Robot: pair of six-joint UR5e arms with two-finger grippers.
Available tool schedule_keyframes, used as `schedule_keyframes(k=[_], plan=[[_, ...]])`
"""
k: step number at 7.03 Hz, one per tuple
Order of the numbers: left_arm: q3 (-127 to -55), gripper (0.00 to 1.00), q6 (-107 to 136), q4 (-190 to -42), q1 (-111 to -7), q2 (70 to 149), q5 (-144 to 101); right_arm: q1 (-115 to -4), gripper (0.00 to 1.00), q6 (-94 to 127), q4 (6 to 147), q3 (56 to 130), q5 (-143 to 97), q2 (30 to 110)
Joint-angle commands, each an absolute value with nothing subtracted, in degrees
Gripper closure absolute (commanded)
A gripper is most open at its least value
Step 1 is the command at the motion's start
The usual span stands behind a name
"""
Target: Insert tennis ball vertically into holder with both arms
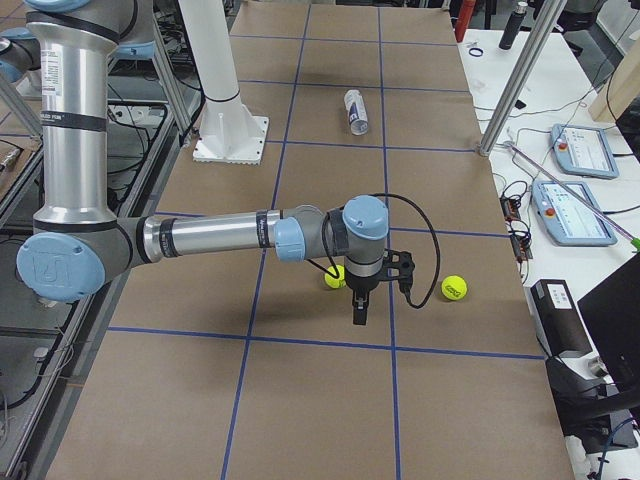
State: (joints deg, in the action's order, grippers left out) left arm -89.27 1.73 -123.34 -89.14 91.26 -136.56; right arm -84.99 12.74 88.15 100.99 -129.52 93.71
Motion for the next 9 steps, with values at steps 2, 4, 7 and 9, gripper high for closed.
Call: schedule_keyframes(k=[2, 4, 7, 9], plan=[[-79.5, 0.00, 0.1, -140.8, -88.9, 95.9, -136.7, -85.0, 0.00, 12.8, 88.2, 101.0, -129.6, 93.5], [-82.4, 0.00, -1.9, -140.9, -84.0, 99.3, -136.9, -85.0, 0.00, 12.8, 88.2, 100.9, -129.6, 93.5], [-88.7, 0.00, -1.0, -140.5, -74.1, 104.9, -133.6, -85.0, 0.00, 12.8, 88.2, 100.9, -129.6, 93.5], [-90.9, 0.00, -1.1, -137.3, -66.0, 105.3, -133.5, -85.0, 0.00, 12.8, 88.2, 100.9, -129.6, 93.5]])
